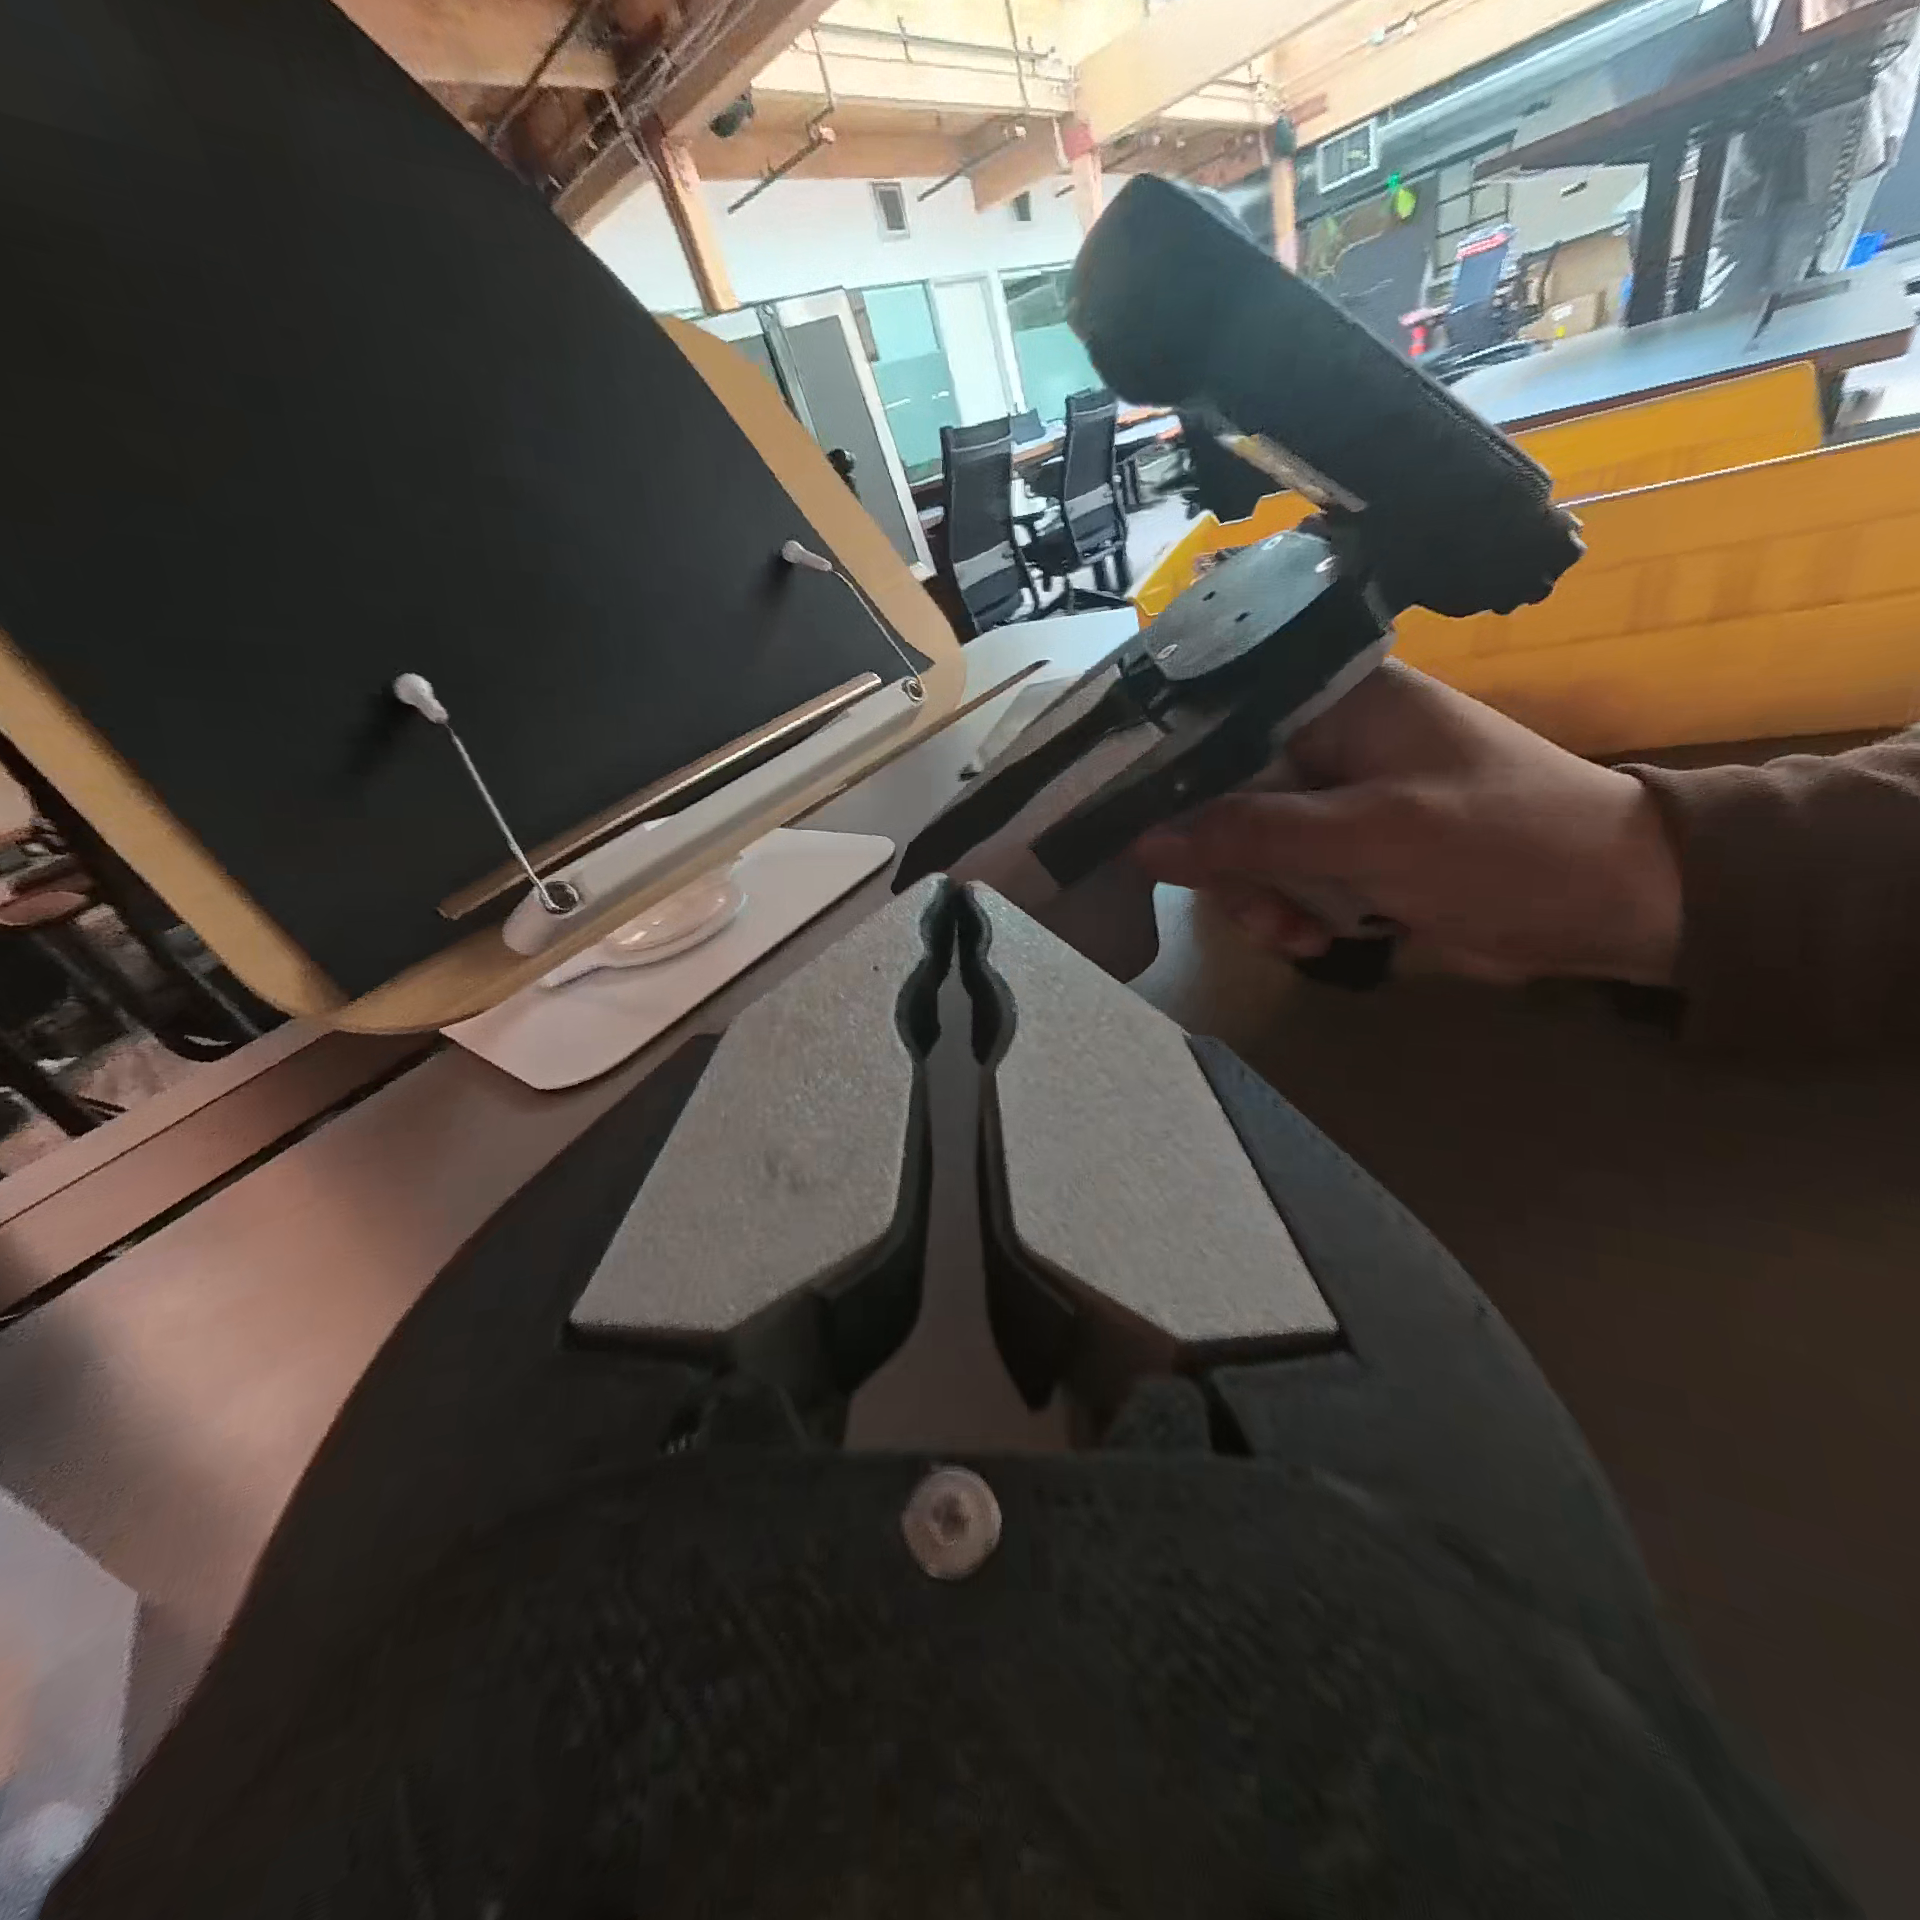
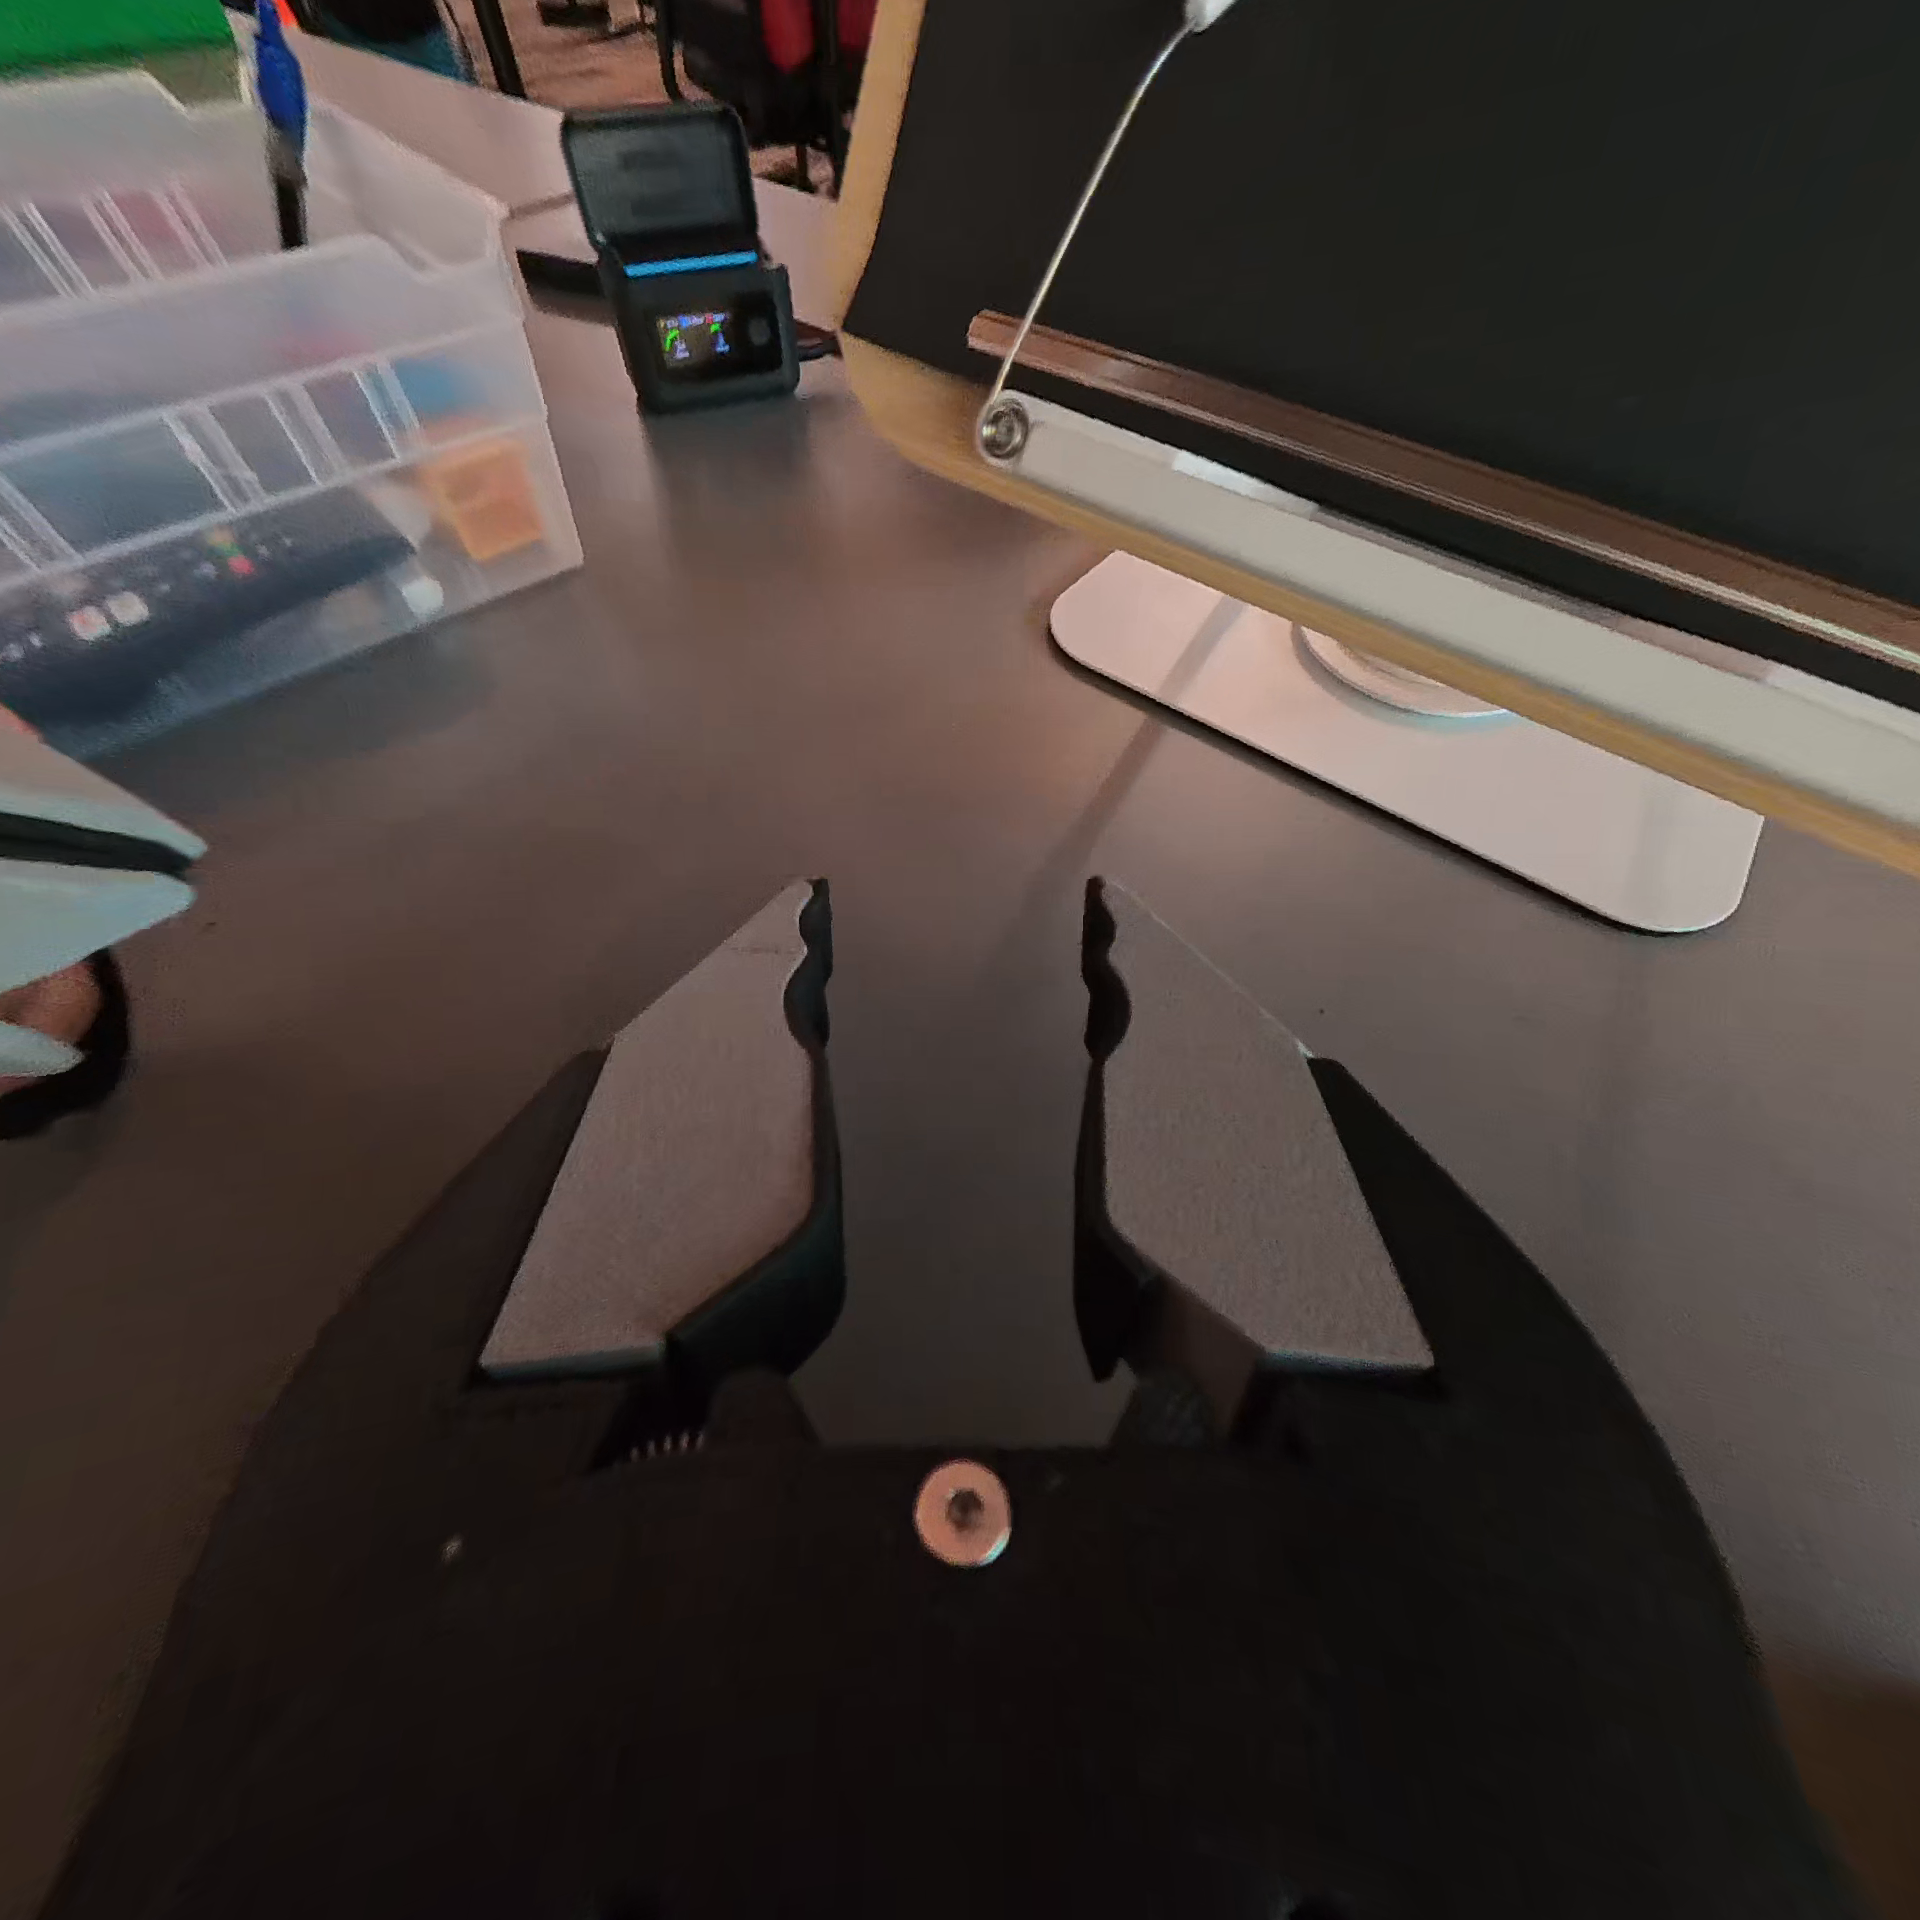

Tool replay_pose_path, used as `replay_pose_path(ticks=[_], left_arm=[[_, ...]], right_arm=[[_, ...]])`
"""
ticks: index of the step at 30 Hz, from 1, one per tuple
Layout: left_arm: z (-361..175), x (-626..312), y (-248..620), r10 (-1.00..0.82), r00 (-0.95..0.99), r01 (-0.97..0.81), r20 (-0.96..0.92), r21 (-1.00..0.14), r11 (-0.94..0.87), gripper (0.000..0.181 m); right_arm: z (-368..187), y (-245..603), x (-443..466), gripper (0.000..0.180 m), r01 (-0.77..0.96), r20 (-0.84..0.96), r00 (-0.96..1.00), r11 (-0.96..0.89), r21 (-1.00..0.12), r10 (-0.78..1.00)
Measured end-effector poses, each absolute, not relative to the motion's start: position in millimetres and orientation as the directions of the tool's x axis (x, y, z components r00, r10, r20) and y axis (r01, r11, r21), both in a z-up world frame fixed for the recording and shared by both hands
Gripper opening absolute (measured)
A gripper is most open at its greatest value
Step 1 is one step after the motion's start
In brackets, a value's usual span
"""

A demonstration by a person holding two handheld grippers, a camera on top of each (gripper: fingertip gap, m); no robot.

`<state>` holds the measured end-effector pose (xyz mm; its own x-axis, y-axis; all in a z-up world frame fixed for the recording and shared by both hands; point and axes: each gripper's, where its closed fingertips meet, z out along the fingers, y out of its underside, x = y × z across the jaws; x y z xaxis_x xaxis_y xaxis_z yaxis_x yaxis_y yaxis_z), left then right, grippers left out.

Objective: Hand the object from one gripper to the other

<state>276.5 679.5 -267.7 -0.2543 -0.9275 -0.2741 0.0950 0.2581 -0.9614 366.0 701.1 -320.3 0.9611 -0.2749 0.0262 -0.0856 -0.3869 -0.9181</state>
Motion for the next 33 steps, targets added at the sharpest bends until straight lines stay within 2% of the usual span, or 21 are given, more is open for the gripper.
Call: replay_pose_path(ticks=[7, 13, 16, 20, 22, 24, 26, 30, 33], left_arm=[[-273.0, 270.0, 674.2, -0.924, -0.209, 0.056, -0.319, -0.948, 0.315, 0.0], [-256.9, 245.8, 681.2, -0.976, -0.149, -0.014, -0.159, -0.987, 0.163, 0.0], [-211.5, 218.5, 703.9, -0.974, -0.11, 0.017, -0.196, -0.981, 0.195, 0.02], [-172.5, 207.5, 800.9, -0.947, 0.024, -0.148, -0.321, -0.938, 0.314, 0.036], [-177.3, 213.1, 872.5, -0.915, 0.126, -0.288, -0.384, -0.897, 0.337, 0.045], [-194.1, 218.4, 941.6, -0.864, 0.215, -0.427, -0.455, -0.84, 0.336, 0.047], [-223.2, 222.5, 987.5, -0.854, 0.21, -0.556, -0.475, -0.777, 0.295, 0.047], [-273.4, 227.5, 1028.0, -0.891, 0.164, -0.714, -0.424, -0.674, 0.189, 0.042], [-281.0, 234.7, 1049.6, -0.854, 0.179, -0.737, -0.488, -0.642, 0.212, 0.026]], right_arm=[[-328.7, 705.8, 359.7, 0.044, -0.131, -0.037, 0.972, -0.404, -0.905, -0.233], [-328.9, 713.8, 344.1, 0.044, -0.091, -0.017, 0.984, -0.415, -0.905, -0.177], [-325.7, 718.1, 322.8, 0.044, -0.108, -0.076, 0.992, -0.395, -0.912, -0.097], [-320.3, 725.4, 298.8, 0.043, -0.093, -0.099, 0.995, -0.38, -0.92, -0.004], [-322.0, 726.0, 288.1, 0.043, -0.099, -0.12, 0.992, -0.386, -0.917, 0.032], [-325.4, 723.3, 281.2, 0.044, -0.107, -0.142, 0.988, -0.405, -0.908, 0.055], [-323.1, 721.0, 278.4, 0.044, -0.119, -0.158, 0.985, -0.393, -0.912, 0.068], [-323.4, 720.9, 279.5, 0.043, -0.118, -0.154, 0.986, -0.395, -0.911, 0.062], [-320.2, 720.4, 279.8, 0.042, -0.097, -0.13, 0.99, -0.379, -0.92, 0.061]])
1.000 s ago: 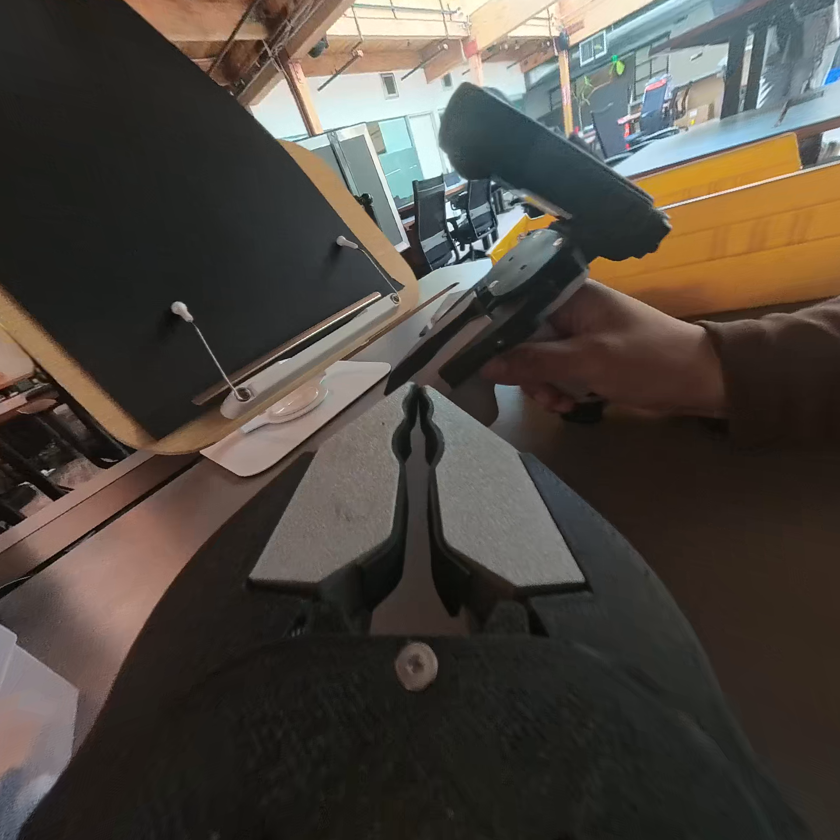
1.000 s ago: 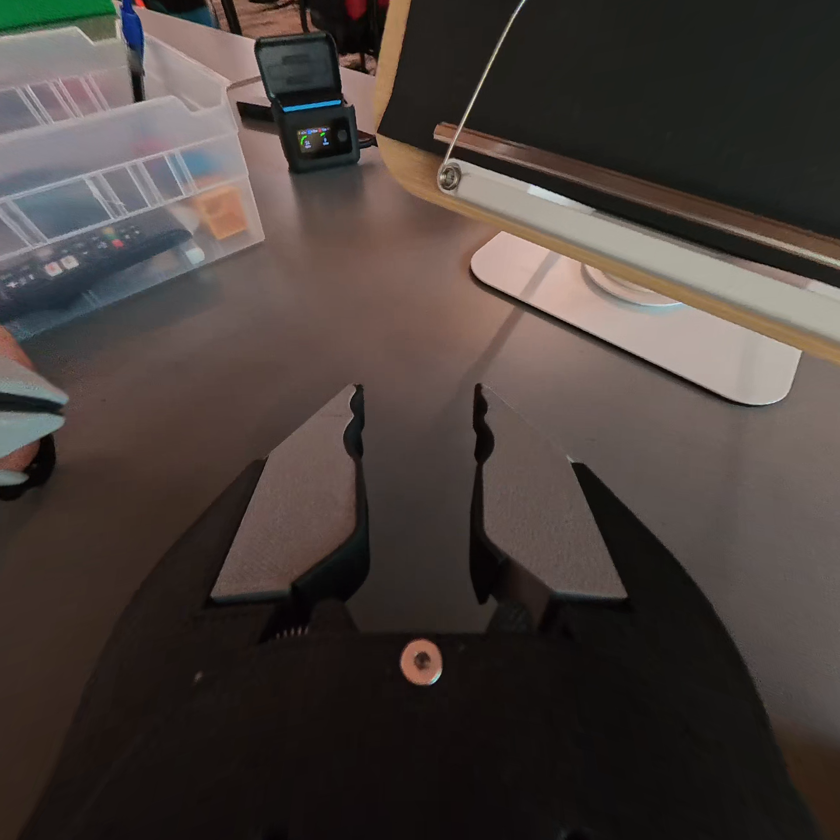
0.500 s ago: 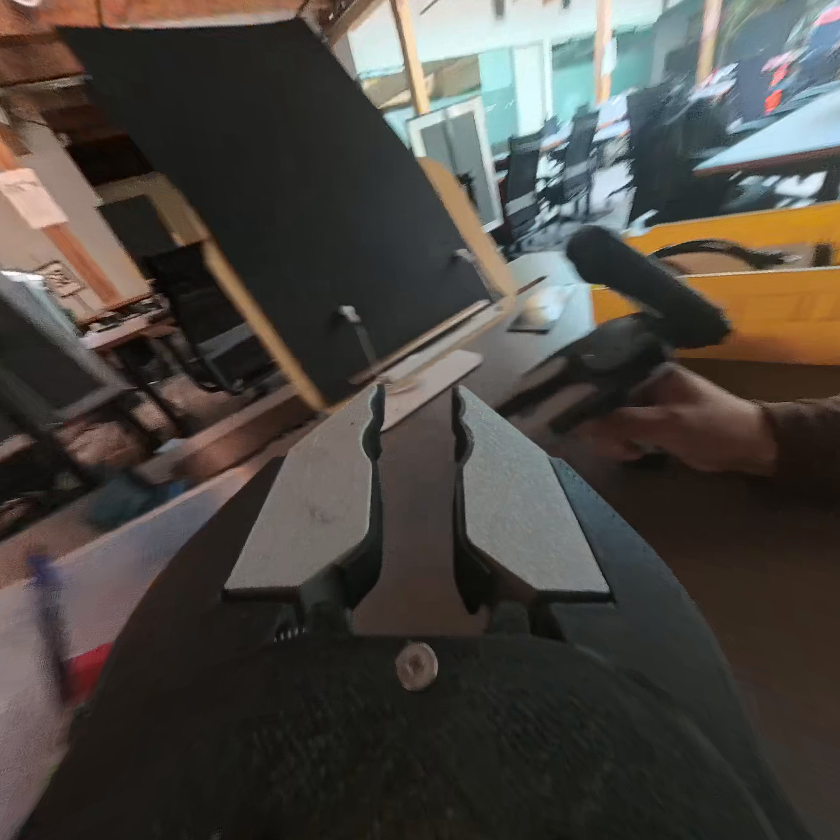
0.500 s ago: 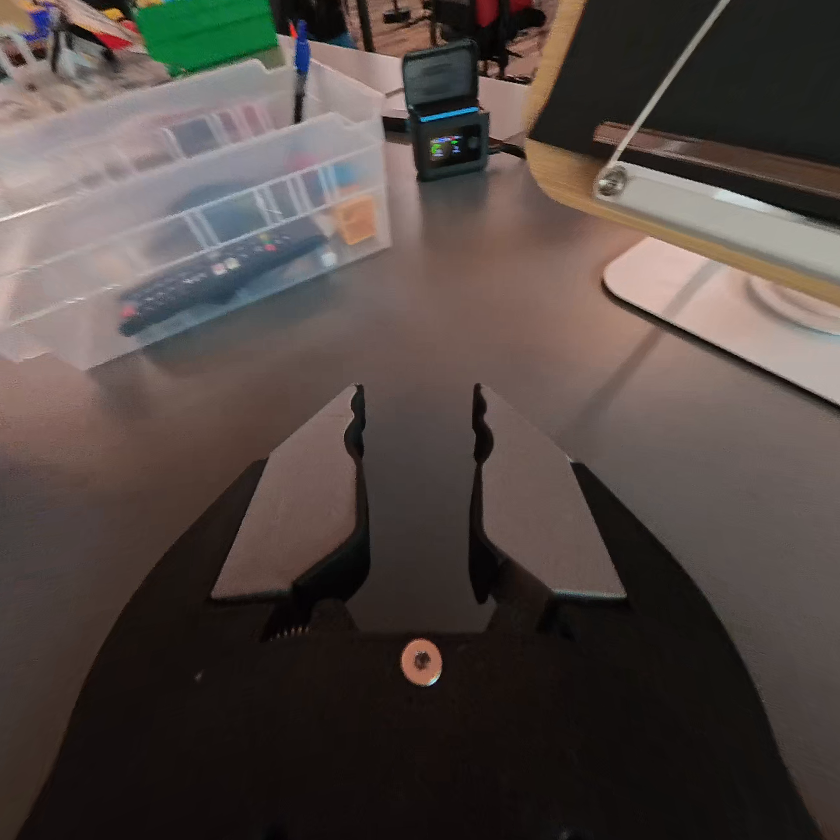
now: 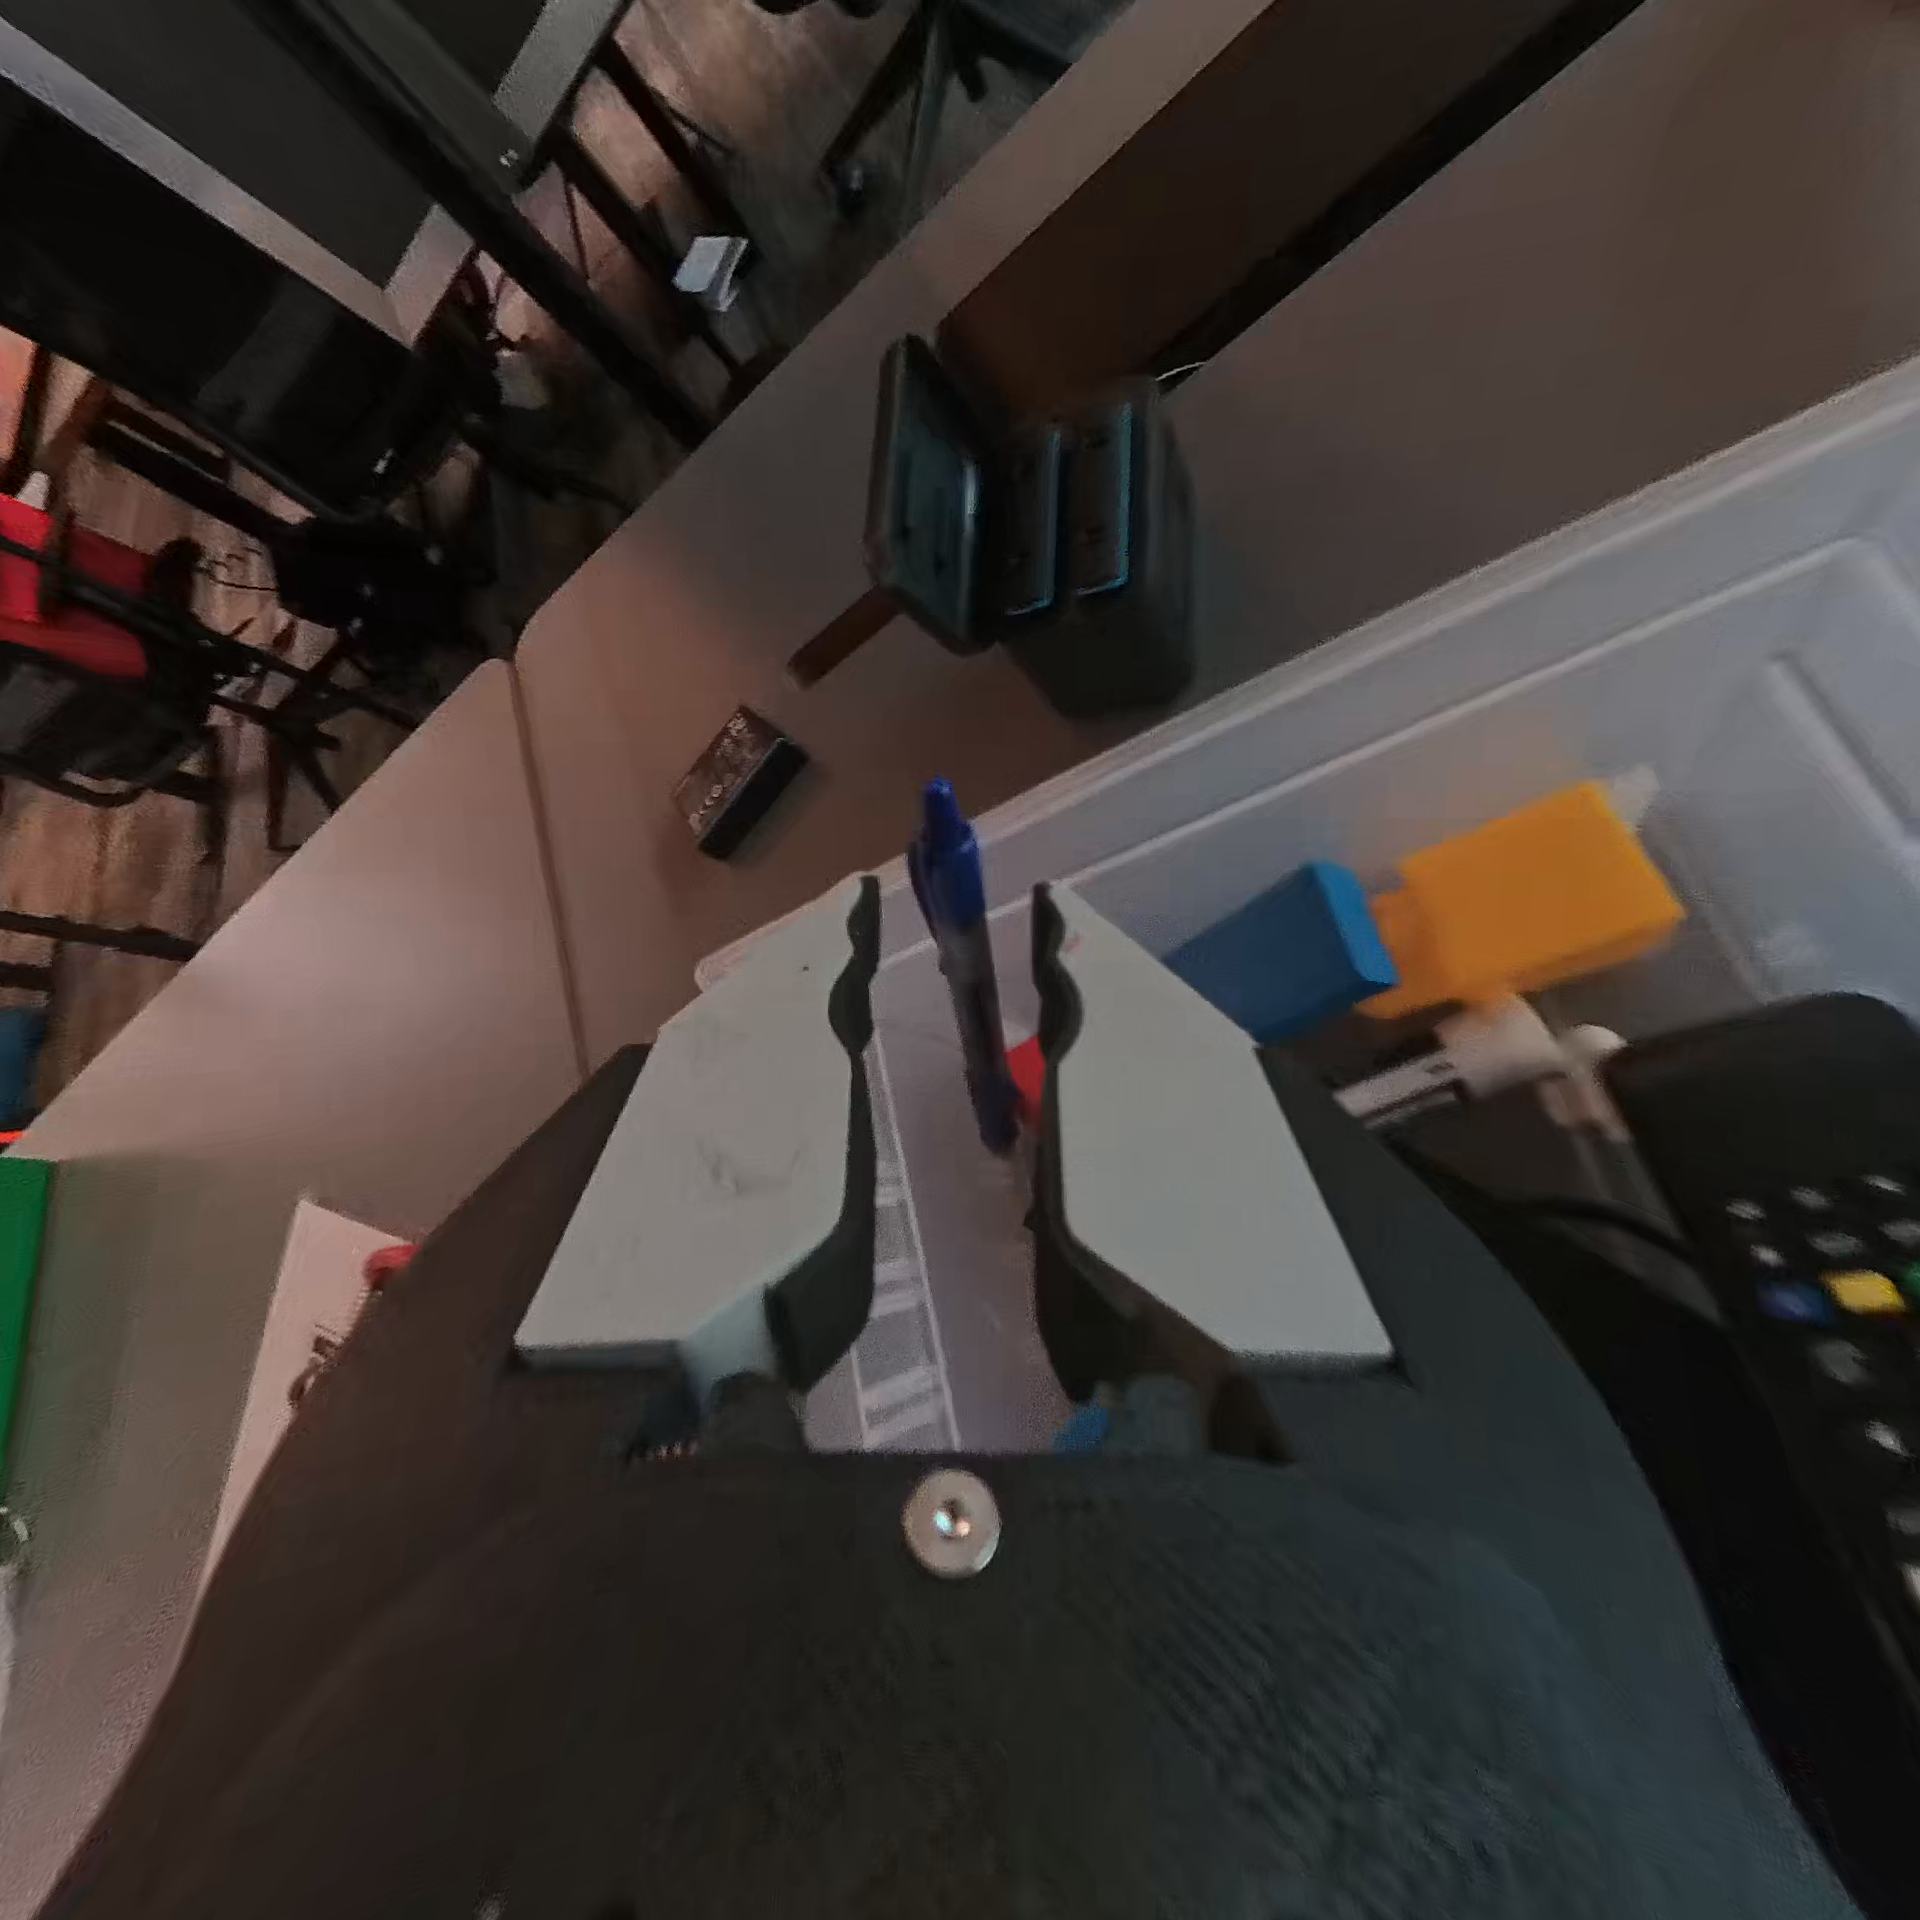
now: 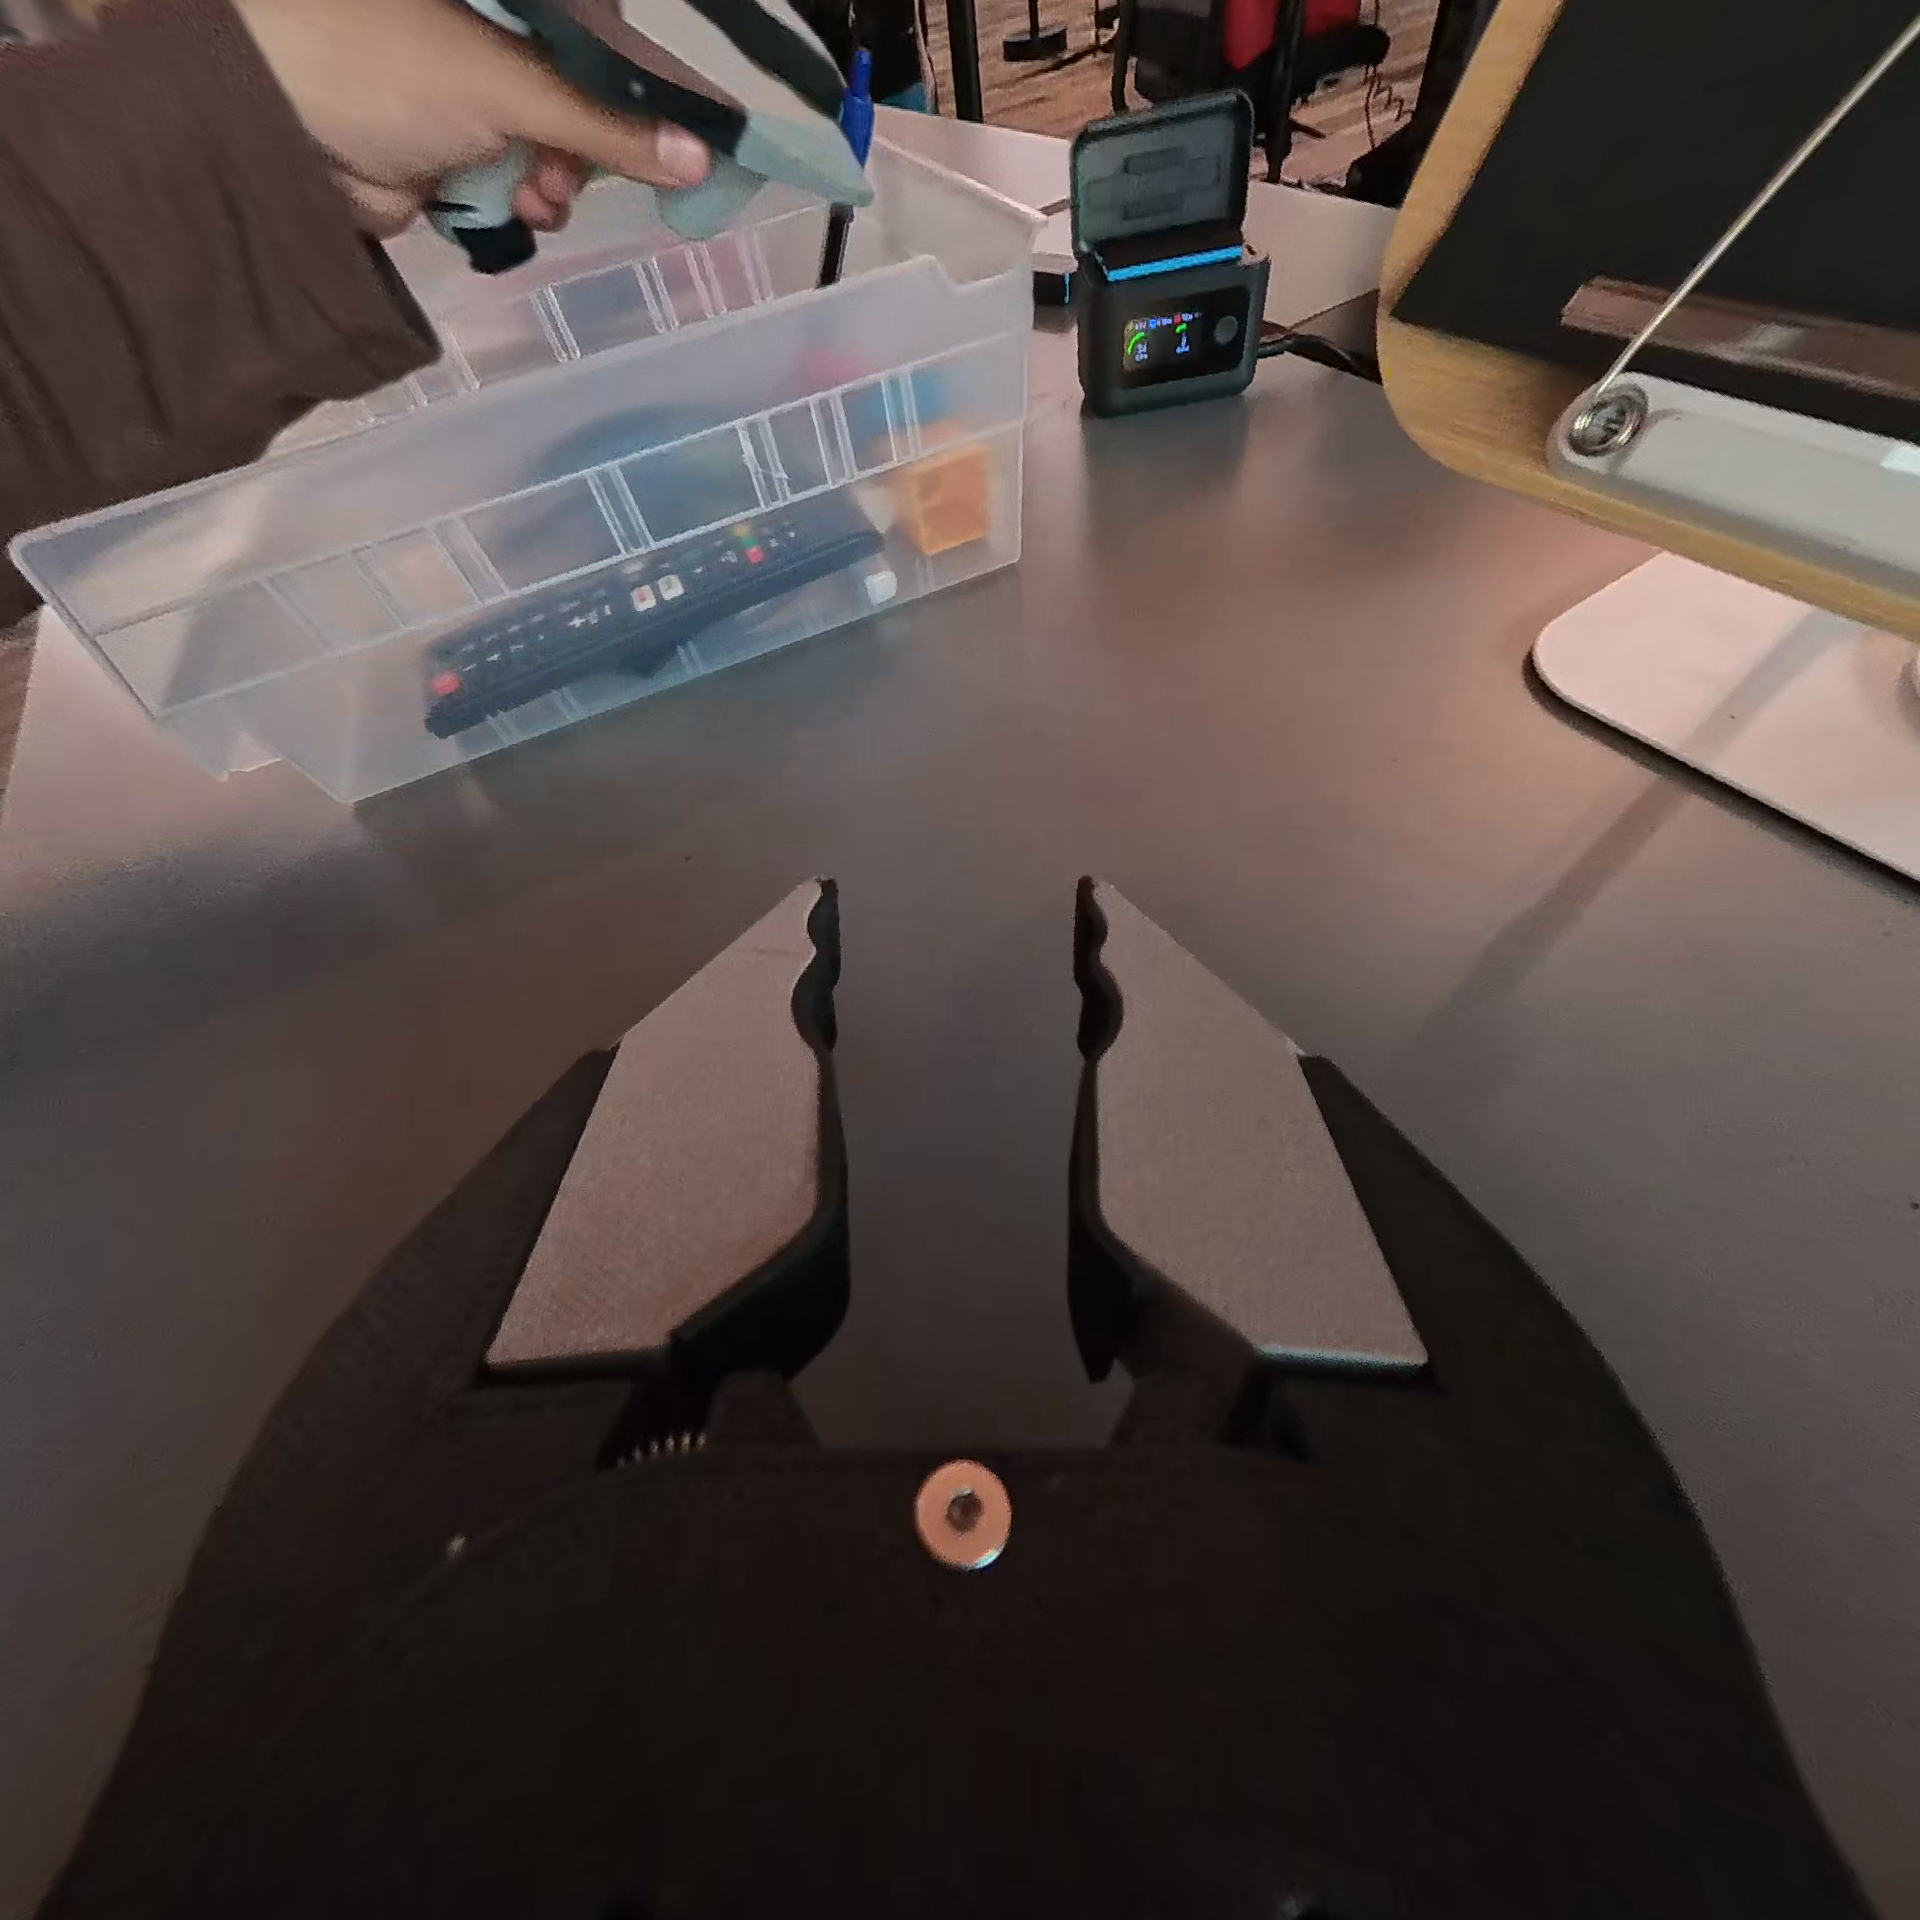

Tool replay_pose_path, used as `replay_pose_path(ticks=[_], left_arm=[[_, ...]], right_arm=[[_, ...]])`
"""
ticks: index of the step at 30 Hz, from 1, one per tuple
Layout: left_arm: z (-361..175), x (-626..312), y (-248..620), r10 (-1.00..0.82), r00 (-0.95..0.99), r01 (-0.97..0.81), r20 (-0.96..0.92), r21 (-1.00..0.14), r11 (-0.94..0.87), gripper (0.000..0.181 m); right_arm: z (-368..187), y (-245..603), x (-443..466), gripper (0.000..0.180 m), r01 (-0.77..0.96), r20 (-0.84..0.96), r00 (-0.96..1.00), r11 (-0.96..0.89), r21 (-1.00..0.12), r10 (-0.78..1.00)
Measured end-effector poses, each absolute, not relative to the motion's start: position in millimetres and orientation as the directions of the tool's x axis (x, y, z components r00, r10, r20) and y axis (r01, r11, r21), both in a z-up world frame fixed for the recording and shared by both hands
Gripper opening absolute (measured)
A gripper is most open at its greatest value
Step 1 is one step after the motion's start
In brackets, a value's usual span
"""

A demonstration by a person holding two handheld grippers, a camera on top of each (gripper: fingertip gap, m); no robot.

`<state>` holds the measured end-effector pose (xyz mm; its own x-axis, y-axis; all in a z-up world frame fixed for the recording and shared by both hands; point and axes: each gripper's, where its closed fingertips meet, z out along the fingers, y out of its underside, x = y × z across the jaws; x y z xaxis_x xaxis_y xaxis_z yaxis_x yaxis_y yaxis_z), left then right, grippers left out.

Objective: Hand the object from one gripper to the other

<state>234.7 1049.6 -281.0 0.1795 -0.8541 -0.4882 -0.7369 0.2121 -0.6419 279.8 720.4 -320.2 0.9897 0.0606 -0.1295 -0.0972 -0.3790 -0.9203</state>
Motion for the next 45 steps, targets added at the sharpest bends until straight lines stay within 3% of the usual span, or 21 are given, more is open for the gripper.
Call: replay_pose_path(ticks=[6, 13, 19, 25, 28, 31, 38, 42, 45], left_arm=[[-273.4, 236.0, 1054.2, -0.854, 0.203, -0.725, -0.48, -0.66, 0.198, 0.009], [-185.5, 221.6, 1003.1, -0.847, 0.273, -0.511, -0.456, -0.815, 0.274, 0.007], [-135.0, 243.1, 847.8, -0.944, -0.018, -0.284, -0.328, -0.904, 0.32, 0.007], [-172.9, 273.7, 713.2, -0.916, -0.308, -0.181, -0.259, -0.929, 0.323, 0.007], [-195.5, 295.1, 683.7, -0.909, -0.368, -0.166, -0.197, -0.948, 0.272, 0.007], [-202.7, 314.5, 672.2, -0.913, -0.397, -0.128, -0.098, -0.979, 0.16, 0.007], [-214.0, 324.2, 670.0, -0.902, -0.432, -0.068, 0.001, -0.997, 0.032, 0.007], [-253.5, 318.9, 667.7, -0.895, -0.443, -0.16, -0.059, -0.977, 0.143, 0.006], [-262.7, 315.6, 671.1, -0.889, -0.436, -0.14, -0.142, -0.965, 0.222, 0.005]], right_arm=[[-322.3, 719.6, 284.2, 0.039, -0.056, -0.082, 0.995, -0.391, -0.919, 0.049], [-321.5, 719.7, 291.0, 0.039, -0.04, -0.073, 0.995, -0.386, -0.922, 0.069], [-301.2, 719.7, 283.1, 0.051, -0.003, -0.052, 0.986, -0.298, -0.955, 0.158], [-268.1, 710.3, 255.0, 0.07, -0.059, -0.112, 0.946, -0.176, -0.983, 0.305], [-267.5, 710.0, 264.6, 0.06, -0.045, -0.089, 0.964, -0.179, -0.983, 0.251], [-278.4, 707.6, 294.3, 0.008, 0.024, -0.001, 0.994, -0.234, -0.972, 0.107], [-290.2, 704.4, 296.9, 0.008, -0.041, -0.104, 0.976, -0.311, -0.949, 0.189], [-283.5, 705.4, 275.8, 0.008, -0.058, -0.148, 0.941, -0.285, -0.957, 0.303], [-292.5, 708.0, 278.6, 0.009, 0.005, -0.08, 0.96, -0.304, -0.953, 0.268]])
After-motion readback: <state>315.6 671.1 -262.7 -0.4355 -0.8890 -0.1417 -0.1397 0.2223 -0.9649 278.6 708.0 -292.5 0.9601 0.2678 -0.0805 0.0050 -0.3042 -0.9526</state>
